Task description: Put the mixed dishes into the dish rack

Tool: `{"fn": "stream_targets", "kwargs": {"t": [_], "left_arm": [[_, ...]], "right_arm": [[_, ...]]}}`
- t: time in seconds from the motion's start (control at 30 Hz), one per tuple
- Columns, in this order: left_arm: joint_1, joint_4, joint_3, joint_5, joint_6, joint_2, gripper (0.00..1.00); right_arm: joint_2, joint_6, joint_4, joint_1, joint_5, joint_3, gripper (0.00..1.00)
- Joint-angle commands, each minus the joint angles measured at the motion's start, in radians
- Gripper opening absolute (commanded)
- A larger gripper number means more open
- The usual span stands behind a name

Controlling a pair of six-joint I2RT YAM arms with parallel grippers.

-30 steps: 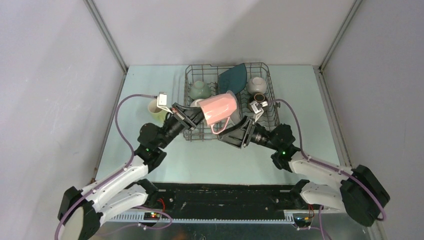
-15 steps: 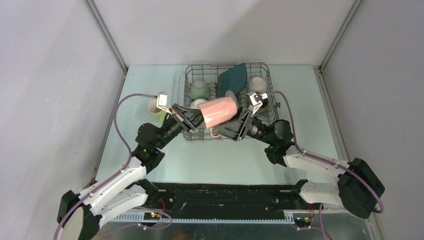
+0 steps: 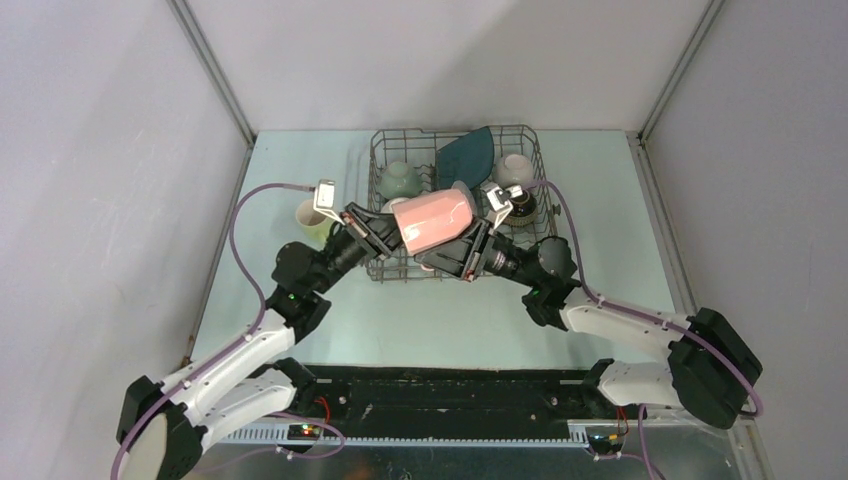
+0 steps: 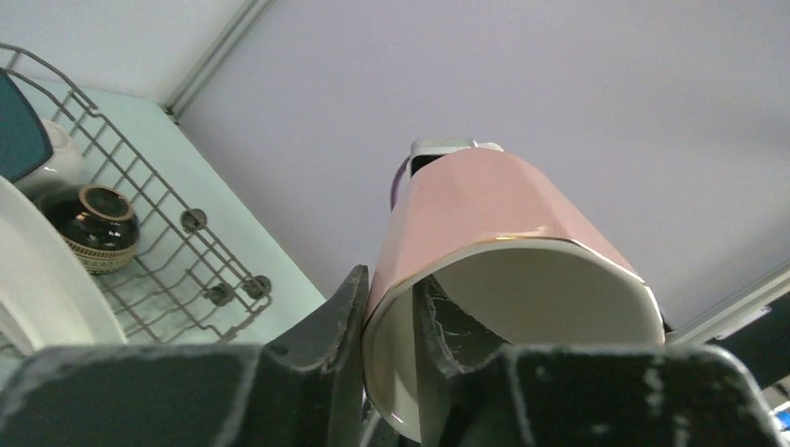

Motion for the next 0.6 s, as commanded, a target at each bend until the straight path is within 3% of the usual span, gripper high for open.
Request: {"fn": "stream_targets", "kwargs": {"t": [0.0, 0.1, 0.2, 0.37, 0.57], "left_arm": [[-0.006, -0.014, 0.019, -0.006, 0.081, -0.060, 0.30], [-0.005, -0.129, 0.022, -0.061, 0.121, -0.121, 0.40], [-0.005, -0.299, 0.036, -0.118, 0.180, -0.166, 0.46], [-0.005, -0.528, 0.049, -0.204, 0.254, -0.256, 0.57], [-0.005, -0.843, 0.102, -0.344, 0.352, -0.313, 0.61]], "right_arm": [[-0.069, -0.090, -0.101, -0.024, 0.033, 0.057, 0.00], [-0.150, -0.168, -0.237, -0.068, 0.057, 0.057, 0.00], [-0.241, -0.261, -0.487, -0.114, 0.150, 0.057, 0.00], [-0.401, -0.490, -0.944, -0.181, 0.431, 0.084, 0.00], [-0.422, -0.690, -1.270, -0.209, 0.720, 0.137, 0.00]]}}
